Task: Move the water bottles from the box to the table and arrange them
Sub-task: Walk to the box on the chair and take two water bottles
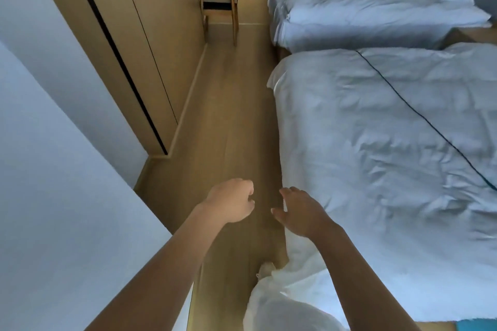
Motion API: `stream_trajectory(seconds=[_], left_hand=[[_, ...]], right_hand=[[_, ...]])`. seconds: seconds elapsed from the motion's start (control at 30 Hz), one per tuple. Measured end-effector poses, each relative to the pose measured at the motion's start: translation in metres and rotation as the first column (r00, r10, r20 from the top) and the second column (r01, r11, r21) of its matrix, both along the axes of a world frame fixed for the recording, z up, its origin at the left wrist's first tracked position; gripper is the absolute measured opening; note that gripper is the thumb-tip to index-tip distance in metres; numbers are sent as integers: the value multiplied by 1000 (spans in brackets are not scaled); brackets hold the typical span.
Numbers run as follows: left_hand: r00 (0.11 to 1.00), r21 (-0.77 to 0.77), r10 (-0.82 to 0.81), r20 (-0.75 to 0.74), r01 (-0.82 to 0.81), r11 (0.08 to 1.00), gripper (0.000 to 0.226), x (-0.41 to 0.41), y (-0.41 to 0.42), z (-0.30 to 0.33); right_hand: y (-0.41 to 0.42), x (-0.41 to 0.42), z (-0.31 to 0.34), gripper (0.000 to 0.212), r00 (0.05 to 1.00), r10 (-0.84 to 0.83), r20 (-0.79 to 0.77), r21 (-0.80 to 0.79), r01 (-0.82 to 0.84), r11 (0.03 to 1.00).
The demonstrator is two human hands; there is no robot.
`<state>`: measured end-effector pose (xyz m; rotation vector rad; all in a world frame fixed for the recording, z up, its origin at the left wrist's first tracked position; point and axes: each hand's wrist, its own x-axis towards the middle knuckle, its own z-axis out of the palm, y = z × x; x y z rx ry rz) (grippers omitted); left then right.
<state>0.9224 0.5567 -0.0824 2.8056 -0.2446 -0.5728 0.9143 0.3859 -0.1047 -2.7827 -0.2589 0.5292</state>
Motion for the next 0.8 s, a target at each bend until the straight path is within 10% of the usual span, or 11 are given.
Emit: stream_trajectory(seconds=[0.4, 0.8], left_hand=[[959, -313, 275, 71, -241, 919, 38, 236, 9, 18], [959, -208, 258, 115, -231, 951, 38, 525, 85, -2]], right_hand=[[2, 286, 13, 52, 994, 49, -94, 78, -42, 996], [76, 553, 13, 43, 998, 65, 2, 44, -65, 997]])
